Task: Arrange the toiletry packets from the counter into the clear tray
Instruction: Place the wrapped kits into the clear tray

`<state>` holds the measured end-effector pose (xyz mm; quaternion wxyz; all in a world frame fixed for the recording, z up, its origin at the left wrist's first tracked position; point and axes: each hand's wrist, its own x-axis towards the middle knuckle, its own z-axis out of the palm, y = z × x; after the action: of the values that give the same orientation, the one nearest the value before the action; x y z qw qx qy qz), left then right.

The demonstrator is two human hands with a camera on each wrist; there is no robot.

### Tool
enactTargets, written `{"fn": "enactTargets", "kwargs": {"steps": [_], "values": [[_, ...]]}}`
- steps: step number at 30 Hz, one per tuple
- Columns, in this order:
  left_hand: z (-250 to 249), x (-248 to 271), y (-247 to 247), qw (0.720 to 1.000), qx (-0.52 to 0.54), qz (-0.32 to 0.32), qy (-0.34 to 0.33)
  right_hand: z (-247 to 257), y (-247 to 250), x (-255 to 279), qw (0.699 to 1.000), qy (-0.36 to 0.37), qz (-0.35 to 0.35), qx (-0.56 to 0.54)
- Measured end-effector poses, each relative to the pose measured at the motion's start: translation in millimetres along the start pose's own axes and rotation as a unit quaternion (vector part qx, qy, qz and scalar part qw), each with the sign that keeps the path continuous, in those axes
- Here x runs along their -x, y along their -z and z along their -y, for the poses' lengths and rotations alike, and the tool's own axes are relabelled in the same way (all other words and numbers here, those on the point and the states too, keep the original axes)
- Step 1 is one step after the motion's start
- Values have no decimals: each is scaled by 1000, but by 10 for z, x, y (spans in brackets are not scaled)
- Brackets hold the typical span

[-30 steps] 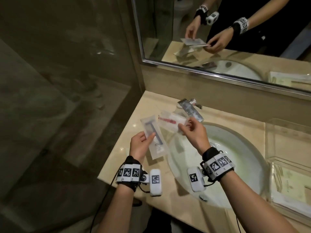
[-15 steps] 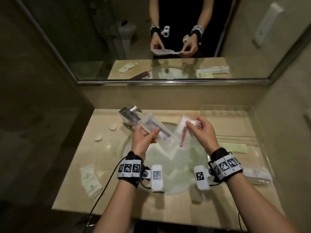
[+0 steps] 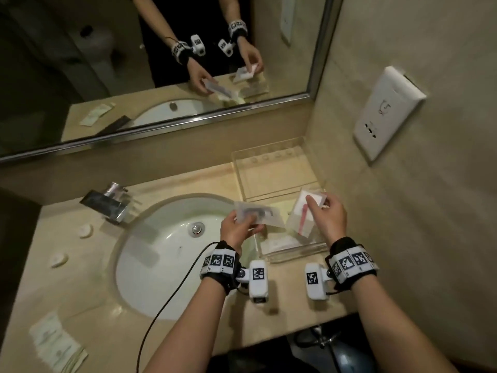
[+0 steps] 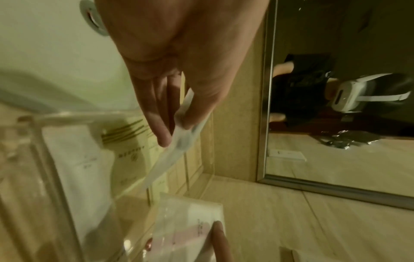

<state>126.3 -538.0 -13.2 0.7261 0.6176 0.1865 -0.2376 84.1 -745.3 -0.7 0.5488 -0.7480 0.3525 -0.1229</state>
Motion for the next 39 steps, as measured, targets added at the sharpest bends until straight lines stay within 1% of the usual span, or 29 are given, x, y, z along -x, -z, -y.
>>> {"fn": "enactTargets", "kwargs": {"steps": [2, 6, 8, 9, 10, 12, 13, 15, 17, 20, 26, 31, 33, 36, 37, 39], "values": [[91, -52, -161, 999, -14, 21, 23, -61, 103, -55, 1000, -8, -14, -3], [254, -167, -413, 997, -30, 38, 62, -176, 228, -130, 1000, -17, -21, 4], [311, -213, -507, 994, -63, 41, 77, -225, 261, -169, 999, -15, -25, 19], [327, -231, -540, 991, -99, 35, 78, -244, 269, -187, 999, -13, -25, 26], [346, -260, -564, 986, -148, 24, 69, -263, 275, -204, 999, -13, -25, 33], [385, -345, -581, 967, -251, -12, 34, -291, 288, -229, 999, -7, -24, 45], [388, -367, -579, 957, -289, -28, 19, -299, 289, -235, 998, -2, -23, 51], [386, -396, -576, 943, -330, -48, -3, -307, 286, -246, 998, 6, -22, 60], [346, -374, -575, 936, -347, -58, -11, -320, 280, -257, 998, 8, -23, 65], [370, -385, -577, 927, -371, -56, -6, -349, 278, -276, 998, 2, -18, 68], [443, -395, -696, 922, -385, -33, -2, -381, 290, -314, 997, 0, -15, 76], [461, -377, -757, 920, -387, -47, -33, -392, 304, -321, 997, 9, -18, 75], [465, -363, -775, 903, -420, -41, -80, -384, 317, -314, 997, 21, -25, 75], [500, -350, -789, 848, -505, -20, -158, -344, 341, -288, 991, 69, -39, 106], [517, -353, -795, 841, -515, -8, -168, -329, 341, -283, 988, 93, -40, 118], [540, -363, -806, 843, -510, 5, -170, -303, 338, -280, 981, 129, -38, 140]]}}
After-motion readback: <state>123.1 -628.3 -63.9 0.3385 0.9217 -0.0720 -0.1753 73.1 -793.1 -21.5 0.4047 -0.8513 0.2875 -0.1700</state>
